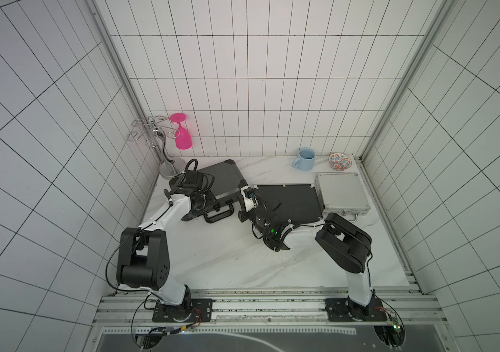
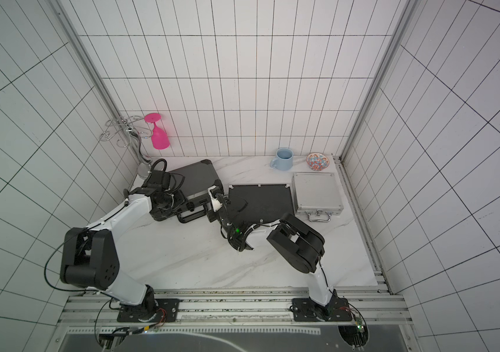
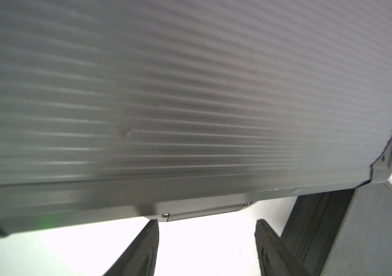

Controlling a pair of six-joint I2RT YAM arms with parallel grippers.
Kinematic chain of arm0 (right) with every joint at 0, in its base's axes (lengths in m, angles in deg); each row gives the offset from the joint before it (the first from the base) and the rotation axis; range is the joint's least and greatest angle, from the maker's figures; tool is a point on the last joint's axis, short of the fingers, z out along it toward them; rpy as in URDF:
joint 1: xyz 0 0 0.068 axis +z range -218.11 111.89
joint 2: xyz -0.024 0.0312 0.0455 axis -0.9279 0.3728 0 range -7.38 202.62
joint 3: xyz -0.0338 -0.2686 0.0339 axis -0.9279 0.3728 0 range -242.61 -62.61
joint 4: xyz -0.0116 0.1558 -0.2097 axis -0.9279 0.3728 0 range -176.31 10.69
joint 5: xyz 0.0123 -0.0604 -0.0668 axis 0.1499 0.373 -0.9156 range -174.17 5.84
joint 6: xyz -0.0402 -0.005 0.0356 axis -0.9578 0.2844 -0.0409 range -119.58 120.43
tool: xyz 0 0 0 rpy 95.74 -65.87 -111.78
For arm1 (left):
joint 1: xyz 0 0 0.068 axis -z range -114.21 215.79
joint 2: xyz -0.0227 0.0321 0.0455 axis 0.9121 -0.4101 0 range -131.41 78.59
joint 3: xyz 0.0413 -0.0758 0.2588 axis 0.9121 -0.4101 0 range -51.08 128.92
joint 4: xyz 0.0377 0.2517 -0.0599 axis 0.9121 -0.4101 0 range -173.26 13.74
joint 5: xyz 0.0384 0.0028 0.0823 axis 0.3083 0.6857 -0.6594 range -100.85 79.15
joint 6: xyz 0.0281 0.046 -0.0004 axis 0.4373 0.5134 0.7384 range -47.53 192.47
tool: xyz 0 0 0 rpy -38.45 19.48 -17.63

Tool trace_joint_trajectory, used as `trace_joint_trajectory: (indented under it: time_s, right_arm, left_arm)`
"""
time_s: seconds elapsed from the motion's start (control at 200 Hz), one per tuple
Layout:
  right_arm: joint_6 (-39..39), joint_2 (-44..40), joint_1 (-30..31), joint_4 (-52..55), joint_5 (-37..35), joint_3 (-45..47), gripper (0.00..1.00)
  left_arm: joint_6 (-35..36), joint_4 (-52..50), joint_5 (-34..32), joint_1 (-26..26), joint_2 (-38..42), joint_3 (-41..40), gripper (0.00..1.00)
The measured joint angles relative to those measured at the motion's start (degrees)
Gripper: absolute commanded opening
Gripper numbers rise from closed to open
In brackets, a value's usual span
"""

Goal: Close the poker set cases
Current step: Fasten the fastener on the poker set case, then move the poker set case to the center of the board.

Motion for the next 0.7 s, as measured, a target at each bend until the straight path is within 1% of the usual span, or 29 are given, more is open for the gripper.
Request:
trace_joint_trajectory:
  time_s: [0.09,0.145,0.22,0.265,0.27,0.285,0.3,0.395,0.465,0.62,0.7]
  right_arm:
    - [0.63,-0.07,-0.94,4.61,1.38,-0.15,0.32]
    - [1.42,-0.07,-1.53,8.48,2.86,-0.22,0.41]
    - [2.54,-0.07,-2.54,14.43,4.22,-0.85,0.48]
    - [3.3,-0.17,-3.19,17.88,4.9,-1.4,0.54]
    - [3.28,-0.2,-3.26,18.1,4.98,-1.42,0.55]
    - [3.8,-0.39,-3.58,19.23,5.4,-1.51,0.66]
    - [3.98,-0.55,-3.8,19.98,5.51,-1.51,0.69]
    - [5.27,-3.32,-5.38,25.42,5.92,-1.51,0.71]
    - [6.32,-7.21,-6.47,28.26,5.51,-1.4,0.71]
    - [8.5,-17.68,-9.05,30.27,3.91,-0.9,0.72]
    - [9.31,-21.38,-10.84,31.21,3.56,-0.85,0.72]
  left_arm:
    - [2.75,-1.73,-4.74,2.21,-0.44,4.35,0.65]
    - [4.85,-1.9,-7.39,4.17,-1.03,7.19,0.62]
    - [7.78,-1.84,-10.1,6.62,-2.12,9.77,0.62]
    - [9.11,-1.88,-11.26,7.91,-2.84,10.4,0.62]
    - [9.2,-1.9,-11.34,8.02,-2.89,10.43,0.62]
    - [9.68,-1.92,-11.76,8.44,-3.19,10.51,0.62]
    - [10.03,-1.95,-12.2,8.92,-3.45,10.54,0.62]
    - [11.87,-2.36,-14.49,11.43,-4.94,10.14,0.62]
    - [12.9,-2.21,-15.08,12.85,-5.64,9.16,0.61]
    - [14.73,-0.26,-14.73,15.63,-7.72,6.34,0.62]
    - [14.99,0.76,-14.75,16.9,-9.81,6.25,0.62]
